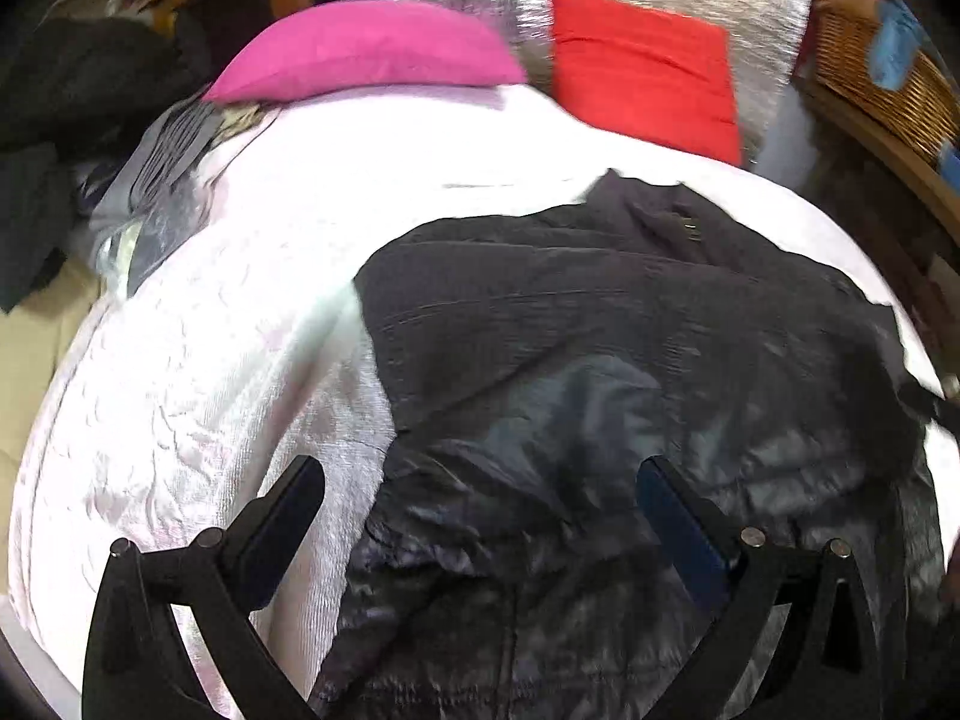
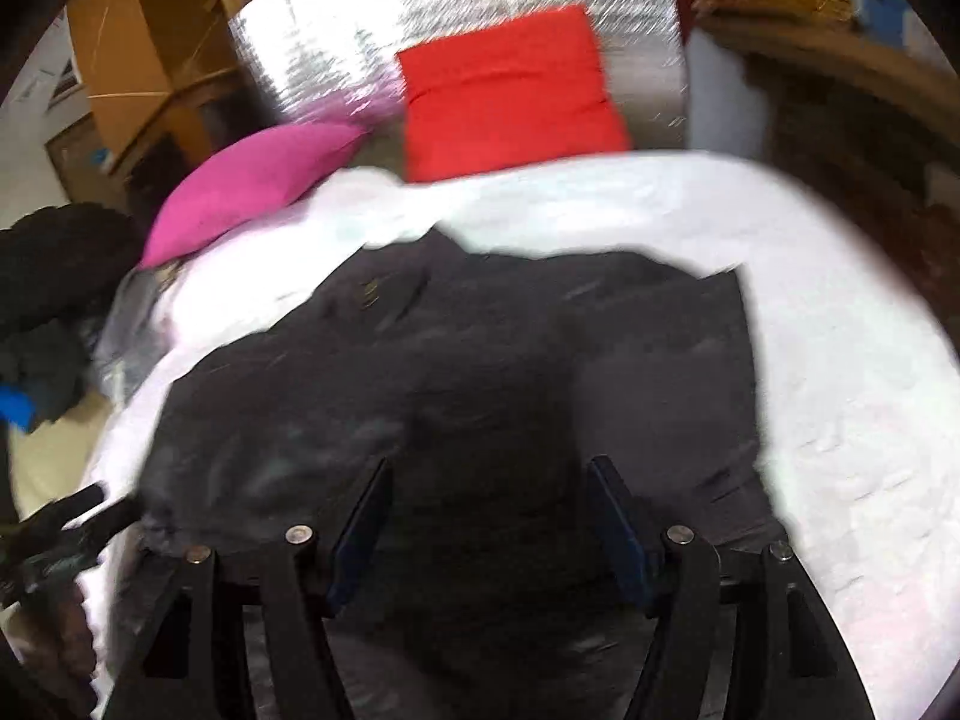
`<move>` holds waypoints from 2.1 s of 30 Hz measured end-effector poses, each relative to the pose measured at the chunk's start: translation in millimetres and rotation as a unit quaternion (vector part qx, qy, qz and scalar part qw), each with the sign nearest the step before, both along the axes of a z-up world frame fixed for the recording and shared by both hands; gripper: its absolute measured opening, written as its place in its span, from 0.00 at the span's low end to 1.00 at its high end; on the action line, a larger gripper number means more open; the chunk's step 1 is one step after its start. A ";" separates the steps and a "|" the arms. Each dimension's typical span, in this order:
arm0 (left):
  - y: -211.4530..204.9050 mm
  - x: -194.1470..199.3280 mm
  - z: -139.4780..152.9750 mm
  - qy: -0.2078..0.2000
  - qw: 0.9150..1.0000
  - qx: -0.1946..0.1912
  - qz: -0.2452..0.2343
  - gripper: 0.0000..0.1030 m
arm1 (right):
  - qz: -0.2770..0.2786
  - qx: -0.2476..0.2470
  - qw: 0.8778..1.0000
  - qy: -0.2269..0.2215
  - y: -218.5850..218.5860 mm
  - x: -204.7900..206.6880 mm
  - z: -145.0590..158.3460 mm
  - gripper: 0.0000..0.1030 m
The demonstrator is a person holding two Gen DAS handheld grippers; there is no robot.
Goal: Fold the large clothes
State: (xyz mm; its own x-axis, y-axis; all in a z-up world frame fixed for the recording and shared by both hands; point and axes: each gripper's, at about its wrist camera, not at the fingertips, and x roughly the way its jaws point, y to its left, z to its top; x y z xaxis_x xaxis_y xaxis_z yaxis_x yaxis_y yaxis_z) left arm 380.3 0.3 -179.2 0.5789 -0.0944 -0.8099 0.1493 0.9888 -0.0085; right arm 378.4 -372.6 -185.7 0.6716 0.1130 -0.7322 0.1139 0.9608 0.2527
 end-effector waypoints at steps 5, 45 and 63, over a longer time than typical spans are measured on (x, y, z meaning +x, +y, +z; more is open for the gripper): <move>-7.2 29.1 -28.2 0.023 0.999 0.031 0.021 1.00 | 0.011 -0.019 0.999 0.035 9.9 13.2 -25.3 0.67; 49.9 37.3 -13.4 0.064 0.994 -0.051 0.074 1.00 | -0.091 0.108 0.990 0.010 -114.4 -15.8 -27.1 0.72; 1.4 52.1 -42.1 0.115 0.992 -0.041 0.039 0.79 | -0.110 -0.005 0.993 0.045 -91.4 2.0 -34.5 0.15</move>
State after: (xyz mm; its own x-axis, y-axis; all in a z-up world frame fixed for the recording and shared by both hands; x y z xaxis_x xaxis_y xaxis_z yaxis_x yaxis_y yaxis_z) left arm 432.4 1.7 -221.3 0.3870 -0.1277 -0.9132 0.0572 0.9918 -0.1144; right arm 380.4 -464.1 -220.2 0.6118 -0.0371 -0.7901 0.3433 0.9124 0.2230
